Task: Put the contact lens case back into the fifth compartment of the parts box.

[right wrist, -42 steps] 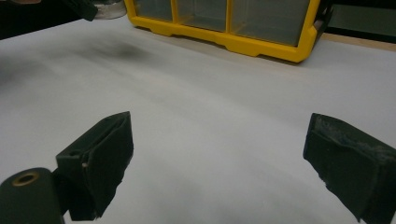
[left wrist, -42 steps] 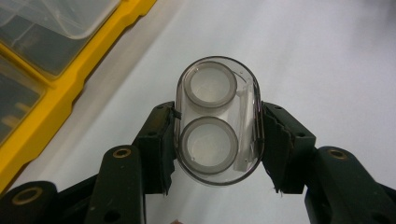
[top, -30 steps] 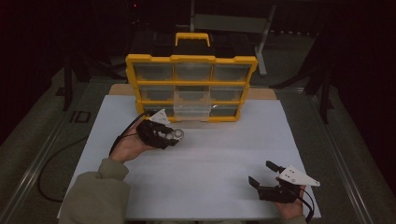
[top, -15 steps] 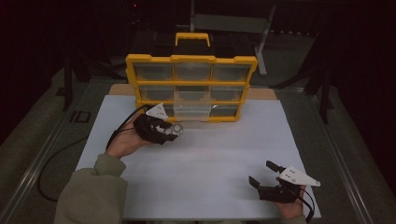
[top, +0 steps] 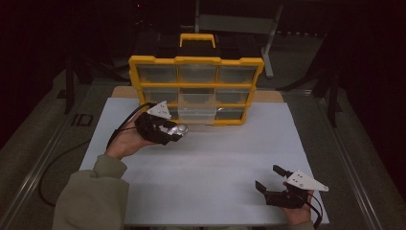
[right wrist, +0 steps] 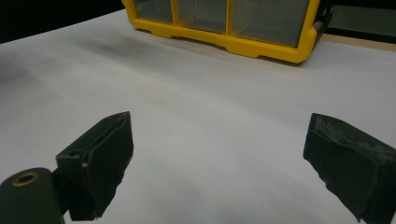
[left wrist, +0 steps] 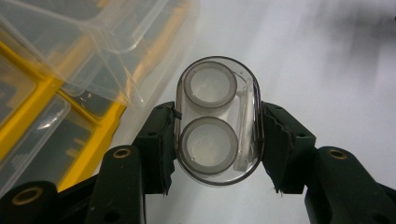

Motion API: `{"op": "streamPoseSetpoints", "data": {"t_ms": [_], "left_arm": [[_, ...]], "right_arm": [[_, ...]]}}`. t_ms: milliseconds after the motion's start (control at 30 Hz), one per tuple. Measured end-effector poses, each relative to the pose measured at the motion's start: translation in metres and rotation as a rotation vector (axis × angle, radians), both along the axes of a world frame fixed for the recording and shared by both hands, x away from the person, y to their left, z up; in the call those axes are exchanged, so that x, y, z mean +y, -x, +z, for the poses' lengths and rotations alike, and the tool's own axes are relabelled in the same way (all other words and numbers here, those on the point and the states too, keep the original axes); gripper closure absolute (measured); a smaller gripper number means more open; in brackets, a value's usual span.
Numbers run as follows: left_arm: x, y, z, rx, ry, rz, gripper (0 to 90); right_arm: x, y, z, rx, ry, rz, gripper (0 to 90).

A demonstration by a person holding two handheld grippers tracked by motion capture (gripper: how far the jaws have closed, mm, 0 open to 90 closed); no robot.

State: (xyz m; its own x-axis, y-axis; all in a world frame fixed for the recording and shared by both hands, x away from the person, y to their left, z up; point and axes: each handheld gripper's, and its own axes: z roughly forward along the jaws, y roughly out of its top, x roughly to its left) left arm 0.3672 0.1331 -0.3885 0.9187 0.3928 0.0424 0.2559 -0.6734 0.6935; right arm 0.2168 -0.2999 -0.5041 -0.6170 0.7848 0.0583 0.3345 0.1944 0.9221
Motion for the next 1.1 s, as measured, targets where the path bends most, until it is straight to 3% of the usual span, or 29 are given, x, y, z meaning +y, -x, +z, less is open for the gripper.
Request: {"op": "streamPoseSetpoints", "data": {"t_ms": [533, 1100], "left_arm": [[-0.004, -0.005, 0.025, -0.024, -0.014, -0.016, 49.5], [-0.008, -0.024, 0.048, -0.003, -0.027, -0.024, 49.4]], "right_arm": [[0.000, 0.000, 0.000, -0.004, -0.005, 0.000, 8.5], [-0.001, 0.000, 0.000, -0.004, -0.008, 0.002, 8.5]]}}
